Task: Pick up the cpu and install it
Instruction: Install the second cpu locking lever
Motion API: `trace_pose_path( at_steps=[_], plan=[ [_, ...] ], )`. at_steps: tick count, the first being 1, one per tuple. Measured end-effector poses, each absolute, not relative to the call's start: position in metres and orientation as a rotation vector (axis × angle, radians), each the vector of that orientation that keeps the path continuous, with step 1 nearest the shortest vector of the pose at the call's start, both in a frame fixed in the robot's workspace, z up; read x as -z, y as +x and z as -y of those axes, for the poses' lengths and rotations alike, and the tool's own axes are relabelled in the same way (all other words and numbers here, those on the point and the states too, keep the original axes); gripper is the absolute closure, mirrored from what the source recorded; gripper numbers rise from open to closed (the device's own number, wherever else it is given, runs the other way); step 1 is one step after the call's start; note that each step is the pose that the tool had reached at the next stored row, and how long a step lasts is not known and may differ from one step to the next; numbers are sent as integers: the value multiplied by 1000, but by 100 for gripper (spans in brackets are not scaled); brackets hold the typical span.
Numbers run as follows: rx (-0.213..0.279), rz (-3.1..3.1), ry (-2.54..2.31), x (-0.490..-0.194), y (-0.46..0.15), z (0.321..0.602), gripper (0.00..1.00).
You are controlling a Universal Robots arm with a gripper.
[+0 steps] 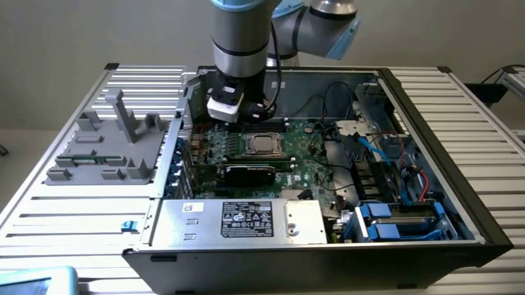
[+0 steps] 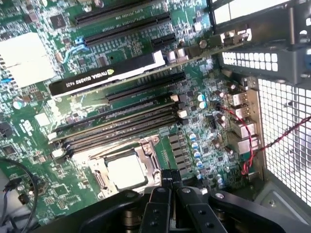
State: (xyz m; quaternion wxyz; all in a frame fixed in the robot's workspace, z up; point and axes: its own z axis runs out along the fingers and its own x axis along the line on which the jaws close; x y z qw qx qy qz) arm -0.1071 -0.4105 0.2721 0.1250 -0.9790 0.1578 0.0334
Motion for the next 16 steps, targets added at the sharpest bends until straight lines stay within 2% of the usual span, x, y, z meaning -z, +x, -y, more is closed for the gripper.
trace_pose_path(
  at_steps=[16],
  plan=[
    [-49, -498, -3060, -283, -107, 379, 89]
  ],
)
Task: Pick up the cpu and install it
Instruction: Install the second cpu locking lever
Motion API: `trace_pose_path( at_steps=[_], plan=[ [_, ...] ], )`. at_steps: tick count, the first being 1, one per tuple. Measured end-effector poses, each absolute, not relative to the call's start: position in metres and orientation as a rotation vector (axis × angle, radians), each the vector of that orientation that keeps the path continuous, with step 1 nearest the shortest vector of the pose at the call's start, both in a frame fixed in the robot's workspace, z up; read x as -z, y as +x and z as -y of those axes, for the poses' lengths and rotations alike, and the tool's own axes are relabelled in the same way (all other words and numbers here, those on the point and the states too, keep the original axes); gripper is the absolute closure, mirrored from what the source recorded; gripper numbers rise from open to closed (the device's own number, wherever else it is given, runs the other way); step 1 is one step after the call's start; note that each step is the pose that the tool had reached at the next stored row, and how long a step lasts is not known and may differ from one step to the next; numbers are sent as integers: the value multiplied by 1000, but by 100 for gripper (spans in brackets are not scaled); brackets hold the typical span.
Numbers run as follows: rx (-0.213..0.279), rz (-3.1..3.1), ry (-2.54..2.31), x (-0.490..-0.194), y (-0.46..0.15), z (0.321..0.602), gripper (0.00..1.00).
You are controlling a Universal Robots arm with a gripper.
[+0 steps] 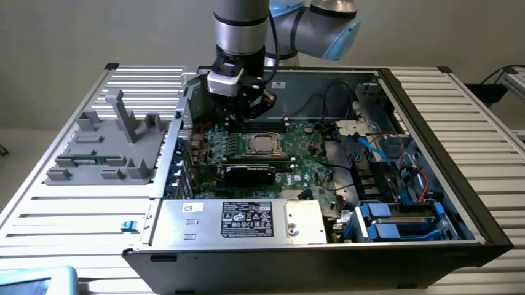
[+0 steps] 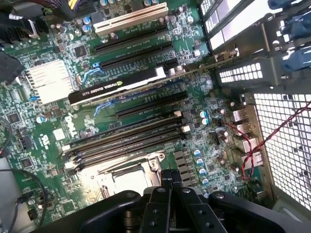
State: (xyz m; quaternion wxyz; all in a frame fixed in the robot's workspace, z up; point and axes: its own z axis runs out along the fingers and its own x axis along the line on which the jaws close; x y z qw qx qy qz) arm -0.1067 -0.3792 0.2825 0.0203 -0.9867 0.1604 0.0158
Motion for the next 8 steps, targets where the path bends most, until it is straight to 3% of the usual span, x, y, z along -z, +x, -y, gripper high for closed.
trace_pose_path(
  at_steps=[8],
  plan=[
    [-39, -502, -3084, -286, -92, 376, 89]
  ],
)
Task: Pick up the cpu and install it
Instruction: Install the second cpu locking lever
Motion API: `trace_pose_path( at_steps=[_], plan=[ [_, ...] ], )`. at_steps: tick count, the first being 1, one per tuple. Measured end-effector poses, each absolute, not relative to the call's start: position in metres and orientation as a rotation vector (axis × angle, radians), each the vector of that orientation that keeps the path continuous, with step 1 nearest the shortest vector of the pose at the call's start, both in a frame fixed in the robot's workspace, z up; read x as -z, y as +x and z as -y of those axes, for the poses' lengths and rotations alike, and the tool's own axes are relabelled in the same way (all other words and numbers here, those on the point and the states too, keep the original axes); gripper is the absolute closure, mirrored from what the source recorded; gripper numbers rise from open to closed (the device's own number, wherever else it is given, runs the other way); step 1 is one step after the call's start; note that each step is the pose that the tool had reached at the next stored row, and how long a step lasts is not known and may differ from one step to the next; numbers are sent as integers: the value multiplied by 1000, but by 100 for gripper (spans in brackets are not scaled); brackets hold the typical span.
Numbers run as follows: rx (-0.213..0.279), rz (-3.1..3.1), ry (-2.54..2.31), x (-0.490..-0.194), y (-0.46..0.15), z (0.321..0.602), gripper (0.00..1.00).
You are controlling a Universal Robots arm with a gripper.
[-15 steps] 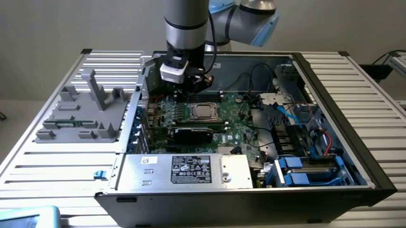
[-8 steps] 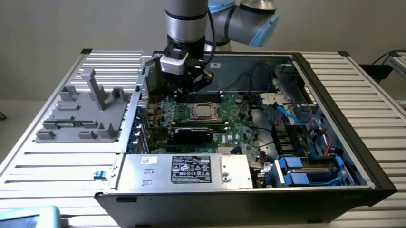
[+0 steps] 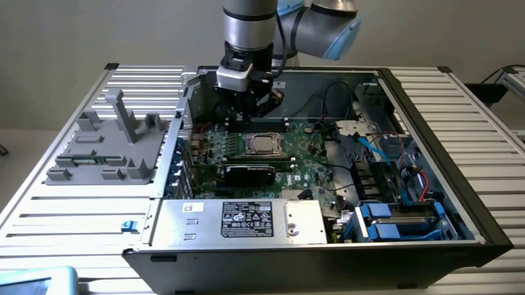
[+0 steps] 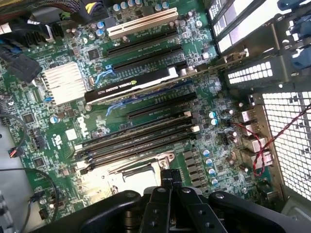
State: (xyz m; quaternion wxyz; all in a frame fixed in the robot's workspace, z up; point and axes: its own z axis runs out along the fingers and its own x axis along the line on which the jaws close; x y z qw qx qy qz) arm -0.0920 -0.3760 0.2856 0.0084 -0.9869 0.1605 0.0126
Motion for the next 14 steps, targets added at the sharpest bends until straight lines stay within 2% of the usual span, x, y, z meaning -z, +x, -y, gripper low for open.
trace_pose_path(
  at_steps=[14],
  plan=[
    [-18, -502, -3088, -292, -70, 374, 89]
  ],
)
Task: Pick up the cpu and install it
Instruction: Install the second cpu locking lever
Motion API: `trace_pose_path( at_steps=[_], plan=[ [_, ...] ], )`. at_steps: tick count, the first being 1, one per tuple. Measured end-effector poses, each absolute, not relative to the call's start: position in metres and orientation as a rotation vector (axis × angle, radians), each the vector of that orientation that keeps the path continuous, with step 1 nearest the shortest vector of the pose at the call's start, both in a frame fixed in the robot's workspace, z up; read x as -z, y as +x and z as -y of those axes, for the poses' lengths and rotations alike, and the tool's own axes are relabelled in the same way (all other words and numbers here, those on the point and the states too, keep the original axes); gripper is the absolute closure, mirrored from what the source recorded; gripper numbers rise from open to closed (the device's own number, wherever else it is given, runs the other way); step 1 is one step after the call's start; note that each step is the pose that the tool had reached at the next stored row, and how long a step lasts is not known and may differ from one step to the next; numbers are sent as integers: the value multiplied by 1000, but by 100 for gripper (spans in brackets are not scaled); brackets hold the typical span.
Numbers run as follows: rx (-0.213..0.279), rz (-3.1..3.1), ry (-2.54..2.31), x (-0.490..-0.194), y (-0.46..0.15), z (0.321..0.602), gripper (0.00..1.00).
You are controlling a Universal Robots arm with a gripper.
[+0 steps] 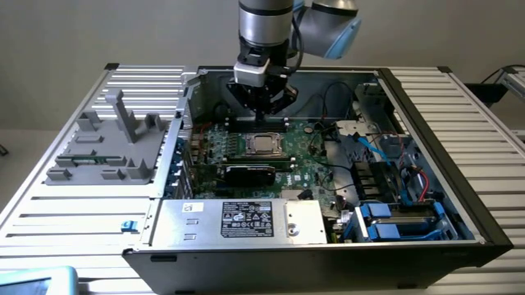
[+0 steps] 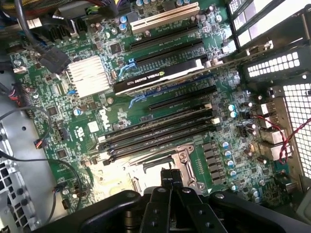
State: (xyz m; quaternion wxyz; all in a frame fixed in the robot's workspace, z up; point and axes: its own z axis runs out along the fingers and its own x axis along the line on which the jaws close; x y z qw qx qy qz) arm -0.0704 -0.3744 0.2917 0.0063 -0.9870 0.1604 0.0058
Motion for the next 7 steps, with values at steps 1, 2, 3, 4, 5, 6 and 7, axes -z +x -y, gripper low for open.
trace_pose_path(
  at_steps=[1, 2, 3, 4, 5, 6, 7],
  plan=[
    [-17, -502, -3090, -292, -70, 374, 89],
    [-17, -502, -3092, -292, -70, 374, 89],
    [-17, -502, -3092, -292, -70, 374, 89],
    [-17, -502, -3092, -292, -70, 374, 89],
    [-17, -502, -3092, -292, -70, 374, 89],
    [-17, -502, -3092, -292, -70, 374, 89],
    [-17, -502, -3092, -292, -70, 374, 89]
  ],
)
